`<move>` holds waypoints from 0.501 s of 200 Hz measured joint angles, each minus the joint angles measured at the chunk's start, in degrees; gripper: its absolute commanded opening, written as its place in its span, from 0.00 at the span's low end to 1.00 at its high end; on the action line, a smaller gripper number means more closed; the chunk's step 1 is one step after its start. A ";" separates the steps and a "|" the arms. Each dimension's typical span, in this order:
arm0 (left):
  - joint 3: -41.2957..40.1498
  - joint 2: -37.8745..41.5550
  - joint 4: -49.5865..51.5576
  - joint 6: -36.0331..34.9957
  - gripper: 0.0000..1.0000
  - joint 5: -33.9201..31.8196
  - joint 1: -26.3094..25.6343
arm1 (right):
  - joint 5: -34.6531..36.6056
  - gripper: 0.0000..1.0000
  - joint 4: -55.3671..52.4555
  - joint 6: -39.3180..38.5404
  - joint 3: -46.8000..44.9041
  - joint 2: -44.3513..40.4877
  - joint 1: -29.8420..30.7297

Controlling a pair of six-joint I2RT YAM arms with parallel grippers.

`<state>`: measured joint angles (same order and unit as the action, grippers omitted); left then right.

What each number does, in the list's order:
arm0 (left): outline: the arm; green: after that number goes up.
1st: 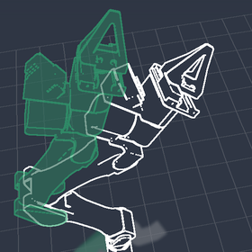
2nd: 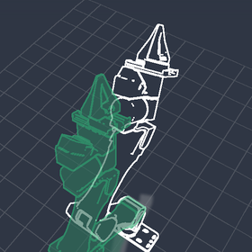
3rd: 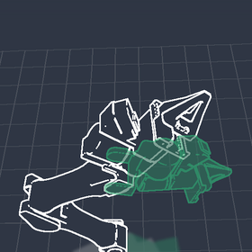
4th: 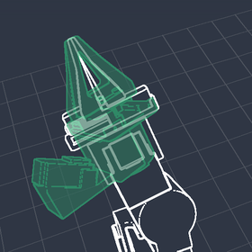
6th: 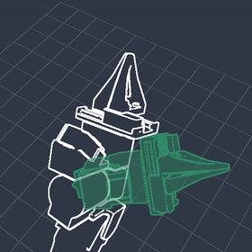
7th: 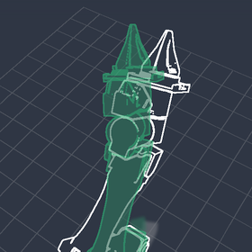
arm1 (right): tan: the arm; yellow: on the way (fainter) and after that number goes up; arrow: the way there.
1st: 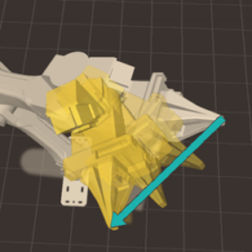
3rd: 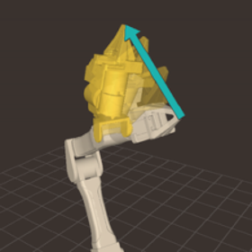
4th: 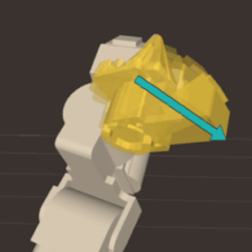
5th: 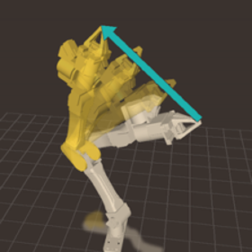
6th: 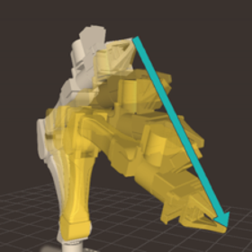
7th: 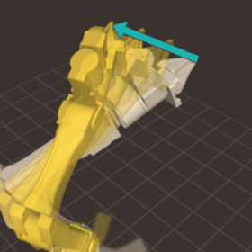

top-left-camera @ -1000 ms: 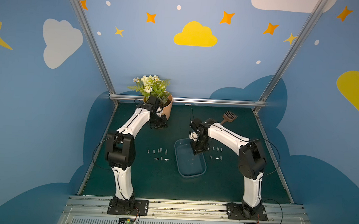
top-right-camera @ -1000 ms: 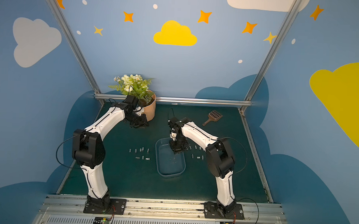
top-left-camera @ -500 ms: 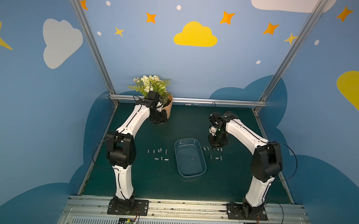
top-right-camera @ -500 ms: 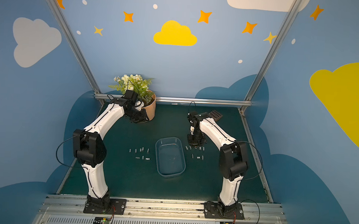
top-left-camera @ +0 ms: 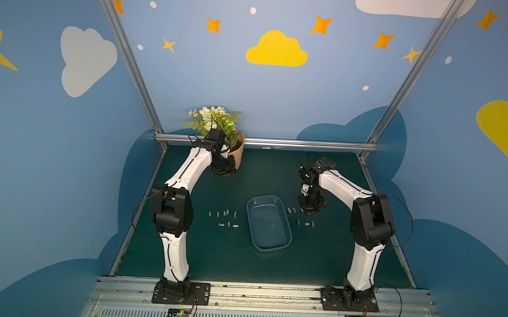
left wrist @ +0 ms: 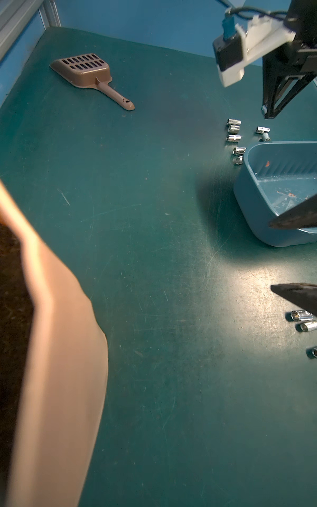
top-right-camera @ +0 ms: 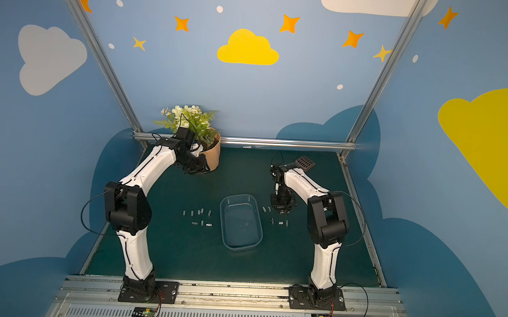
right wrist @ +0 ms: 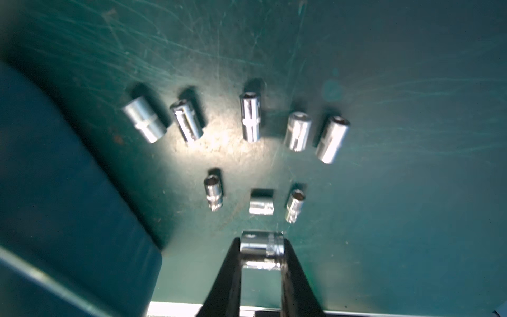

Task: Take out the socket from the storage box
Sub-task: Place the socket head at the center of the board.

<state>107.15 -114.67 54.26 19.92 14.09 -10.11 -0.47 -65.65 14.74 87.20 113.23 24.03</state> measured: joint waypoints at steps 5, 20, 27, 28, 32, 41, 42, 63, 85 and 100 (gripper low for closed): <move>0.00 0.00 0.02 -0.04 0.35 -0.02 0.00 | 0.00 0.19 0.31 0.07 -0.07 0.44 0.00; 0.00 0.00 0.17 -0.15 0.35 -0.17 0.00 | -0.09 0.18 0.96 0.33 -0.07 1.73 0.00; 0.02 0.00 0.22 -0.20 0.35 -0.17 0.00 | -0.22 0.18 1.33 0.44 -0.07 2.38 0.00; 0.02 0.00 0.22 -0.20 0.35 -0.17 0.00 | -0.22 0.18 1.36 0.46 -0.07 2.47 0.00; 0.04 0.00 0.26 -0.20 0.35 -0.20 -0.02 | -0.26 0.19 1.53 0.48 -0.07 2.80 0.00; 0.11 0.00 0.31 -0.22 0.35 -0.20 -0.02 | -0.31 0.19 1.84 0.52 -0.09 3.50 0.00; 0.11 0.00 0.31 -0.22 0.35 -0.20 -0.02 | -0.35 0.19 1.90 0.52 -0.11 3.58 0.00; 0.11 0.00 0.35 -0.22 0.35 -0.20 0.00 | -0.57 0.19 2.67 0.63 -0.24 4.42 0.00; 0.11 0.00 0.37 -0.22 0.35 -0.20 -0.02 | -0.68 0.19 3.15 0.61 -0.35 4.85 0.00; 0.11 0.00 0.37 -0.22 0.35 -0.20 -0.02 | -0.79 0.19 3.63 0.63 -0.50 5.29 0.00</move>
<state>107.26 -114.67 54.63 19.70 13.89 -10.13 -1.26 -62.02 15.38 86.70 118.52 24.03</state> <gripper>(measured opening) 0.349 0.204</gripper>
